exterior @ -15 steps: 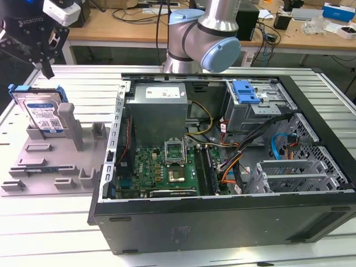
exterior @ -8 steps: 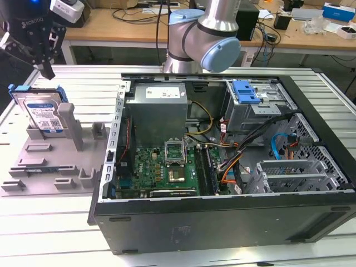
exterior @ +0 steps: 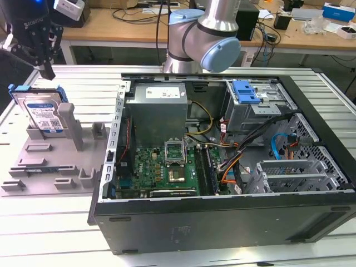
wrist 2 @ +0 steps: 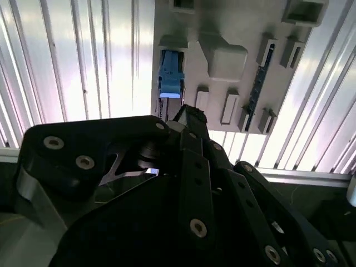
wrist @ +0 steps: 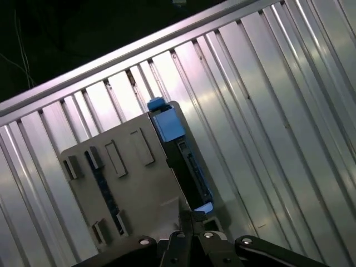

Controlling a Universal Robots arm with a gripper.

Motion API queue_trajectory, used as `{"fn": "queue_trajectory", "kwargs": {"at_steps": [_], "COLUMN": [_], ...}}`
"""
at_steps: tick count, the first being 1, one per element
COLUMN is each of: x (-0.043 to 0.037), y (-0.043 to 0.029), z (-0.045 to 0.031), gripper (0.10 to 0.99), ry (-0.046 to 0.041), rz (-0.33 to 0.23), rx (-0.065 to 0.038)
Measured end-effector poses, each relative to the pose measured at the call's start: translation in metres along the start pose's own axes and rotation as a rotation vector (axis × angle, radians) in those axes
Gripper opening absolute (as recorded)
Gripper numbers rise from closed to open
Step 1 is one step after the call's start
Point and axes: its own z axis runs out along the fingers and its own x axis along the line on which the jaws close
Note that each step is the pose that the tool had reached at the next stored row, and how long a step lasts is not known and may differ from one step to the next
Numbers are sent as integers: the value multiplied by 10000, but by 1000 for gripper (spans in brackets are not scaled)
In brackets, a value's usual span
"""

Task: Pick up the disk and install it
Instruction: 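Pick up the disk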

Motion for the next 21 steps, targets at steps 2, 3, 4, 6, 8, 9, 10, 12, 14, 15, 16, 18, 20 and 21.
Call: {"fn": "queue_trajectory", "kwargs": {"at_steps": [2, 3, 4, 6, 8, 9, 10, 12, 14, 15, 16, 18, 20, 21], "x": [0, 0, 0, 0, -1, -1, -1, -1, -1, -1, -1, -54, -89, -107], "y": [0, 0, 0, -1, -1, -1, -1, -1, -1, -1, -1, 33, 53, 66], "z": [5, 8, 11, 17, 22, 24, 26, 31, 34, 37, 38, 41, 42, 43], "gripper": [106, 106, 106, 106, 169, 169, 235, 294, 416, 416, 416, 482, 482, 482], "ry": [19, 25, 34, 48, 61, 66, 73, 86, 101, 109, 115, 178, 178, 178], "rz": [-544, -735, -1012, -1488, -1869, -2039, -2232, -2625, -3046, -3266, -3422, -3617, -3601, -3590], "rx": [20, 28, 41, 64, 82, 90, 97, 113, 128, 136, 142, 170, 171, 172]}}
